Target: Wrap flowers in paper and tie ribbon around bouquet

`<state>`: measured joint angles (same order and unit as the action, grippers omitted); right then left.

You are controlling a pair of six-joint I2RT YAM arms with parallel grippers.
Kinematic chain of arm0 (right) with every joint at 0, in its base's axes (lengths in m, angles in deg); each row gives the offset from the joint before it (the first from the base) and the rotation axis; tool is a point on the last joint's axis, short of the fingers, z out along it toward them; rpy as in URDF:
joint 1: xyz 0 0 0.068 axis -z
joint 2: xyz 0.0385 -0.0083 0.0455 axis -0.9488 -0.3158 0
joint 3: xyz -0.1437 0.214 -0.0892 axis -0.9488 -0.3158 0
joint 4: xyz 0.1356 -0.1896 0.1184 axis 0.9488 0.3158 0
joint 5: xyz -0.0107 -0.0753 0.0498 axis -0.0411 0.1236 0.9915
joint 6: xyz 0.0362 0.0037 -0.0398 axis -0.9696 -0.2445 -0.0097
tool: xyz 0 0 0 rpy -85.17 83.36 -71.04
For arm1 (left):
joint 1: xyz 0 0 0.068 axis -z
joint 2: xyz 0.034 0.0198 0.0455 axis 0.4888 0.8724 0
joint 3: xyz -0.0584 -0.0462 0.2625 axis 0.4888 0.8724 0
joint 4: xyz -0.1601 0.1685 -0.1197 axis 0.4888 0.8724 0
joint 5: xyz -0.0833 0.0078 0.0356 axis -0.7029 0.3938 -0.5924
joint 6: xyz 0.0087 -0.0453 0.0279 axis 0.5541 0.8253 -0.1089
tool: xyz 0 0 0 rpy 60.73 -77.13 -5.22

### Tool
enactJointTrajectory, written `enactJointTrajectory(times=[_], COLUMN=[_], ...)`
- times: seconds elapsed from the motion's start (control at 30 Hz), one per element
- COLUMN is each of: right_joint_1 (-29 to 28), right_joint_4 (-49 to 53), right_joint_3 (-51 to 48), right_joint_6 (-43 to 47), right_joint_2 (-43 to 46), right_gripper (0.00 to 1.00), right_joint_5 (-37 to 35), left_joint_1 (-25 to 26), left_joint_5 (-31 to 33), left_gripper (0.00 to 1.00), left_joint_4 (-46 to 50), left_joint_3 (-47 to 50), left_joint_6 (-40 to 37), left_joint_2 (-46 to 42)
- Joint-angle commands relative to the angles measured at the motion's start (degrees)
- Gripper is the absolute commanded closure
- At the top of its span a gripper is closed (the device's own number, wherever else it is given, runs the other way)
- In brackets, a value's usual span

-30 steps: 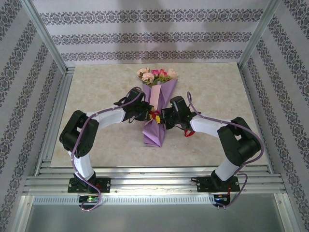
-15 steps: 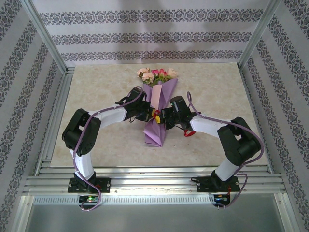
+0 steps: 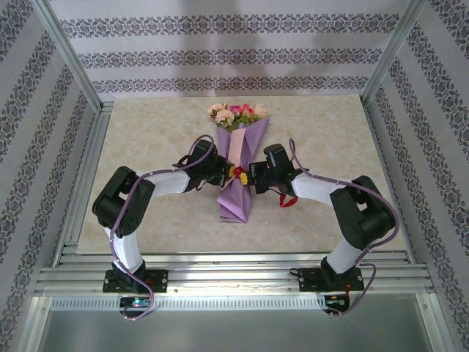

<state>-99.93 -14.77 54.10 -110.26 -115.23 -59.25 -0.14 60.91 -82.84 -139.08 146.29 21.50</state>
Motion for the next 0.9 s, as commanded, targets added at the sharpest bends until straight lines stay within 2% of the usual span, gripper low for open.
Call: enactJointTrajectory(times=[0.0,0.37,0.63,0.87], right_joint_1=[0.04,0.13,0.82,-0.08], right_joint_4=[-0.05,4.95,5.62,4.81], right_joint_3=[1.4,4.02,8.2,9.28], right_joint_6=[-0.42,0.37,-0.34,-2.64], right_joint_2=[-0.38,4.86,2.93,-1.97], right_gripper=[1.0,0.78,0.76,0.73], right_joint_5=[1.47,-2.45,-6.58,-6.51], left_joint_1=[-0.65,-0.52,-0.56,-0.58], left_joint_5=[1.46,1.35,1.12,1.03], left_gripper=[1.0,1.0,1.0,1.0], left_joint_4=[-7.22,-10.74,-10.23,-9.59], left_joint_3=[1.53,3.68,3.66,3.13], left_joint_6=[1.06,1.86,2.01,1.94], left_joint_2=[-2.07,-2.33,-2.24,-2.04])
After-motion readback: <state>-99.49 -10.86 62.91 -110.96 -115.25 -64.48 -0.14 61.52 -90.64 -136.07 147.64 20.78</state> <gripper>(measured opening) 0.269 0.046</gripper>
